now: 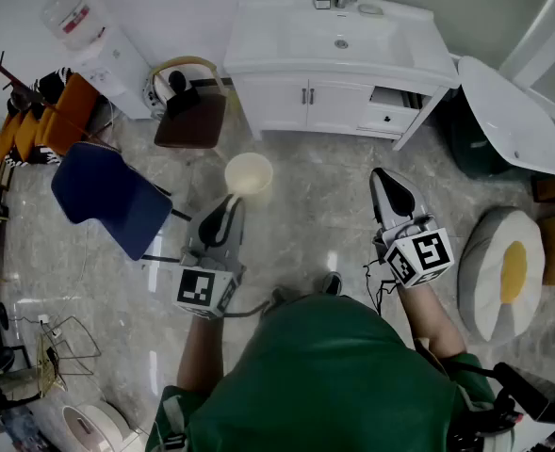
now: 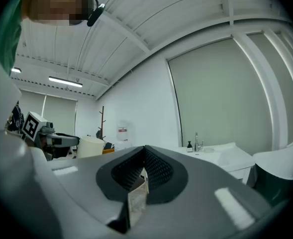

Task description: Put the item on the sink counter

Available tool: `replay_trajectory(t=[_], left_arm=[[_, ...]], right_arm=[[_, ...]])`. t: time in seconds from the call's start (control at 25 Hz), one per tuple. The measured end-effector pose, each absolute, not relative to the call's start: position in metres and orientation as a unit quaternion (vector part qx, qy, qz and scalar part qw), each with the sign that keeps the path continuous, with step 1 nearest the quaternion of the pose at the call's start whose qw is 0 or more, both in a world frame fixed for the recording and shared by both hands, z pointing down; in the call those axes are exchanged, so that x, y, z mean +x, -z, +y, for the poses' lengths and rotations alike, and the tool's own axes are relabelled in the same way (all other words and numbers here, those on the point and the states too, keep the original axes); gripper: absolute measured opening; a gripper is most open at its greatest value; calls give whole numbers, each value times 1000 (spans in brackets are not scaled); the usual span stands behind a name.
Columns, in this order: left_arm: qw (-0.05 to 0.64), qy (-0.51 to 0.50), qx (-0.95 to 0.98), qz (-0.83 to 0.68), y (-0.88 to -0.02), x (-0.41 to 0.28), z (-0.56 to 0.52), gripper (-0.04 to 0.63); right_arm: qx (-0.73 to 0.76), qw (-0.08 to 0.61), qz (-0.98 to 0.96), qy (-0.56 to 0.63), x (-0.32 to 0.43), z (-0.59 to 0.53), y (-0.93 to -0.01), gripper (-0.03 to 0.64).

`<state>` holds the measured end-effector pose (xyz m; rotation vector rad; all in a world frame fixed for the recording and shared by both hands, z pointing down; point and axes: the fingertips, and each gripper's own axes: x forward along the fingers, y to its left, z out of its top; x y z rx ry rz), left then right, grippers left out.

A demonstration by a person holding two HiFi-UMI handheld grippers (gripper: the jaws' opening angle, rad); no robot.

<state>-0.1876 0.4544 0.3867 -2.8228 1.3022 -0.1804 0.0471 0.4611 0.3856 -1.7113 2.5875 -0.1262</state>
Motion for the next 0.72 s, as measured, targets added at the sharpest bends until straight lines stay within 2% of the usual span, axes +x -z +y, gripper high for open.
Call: replay_trajectory(t=[0.48, 0.72], left_arm=[[17, 44, -895, 444, -379, -129, 435, 46], [33, 20, -884, 465, -360, -126, 396, 46]], right_arm=[[-531, 48, 843, 77, 111, 446, -399, -2], [-543, 34, 834, 92, 140, 427, -408, -2]])
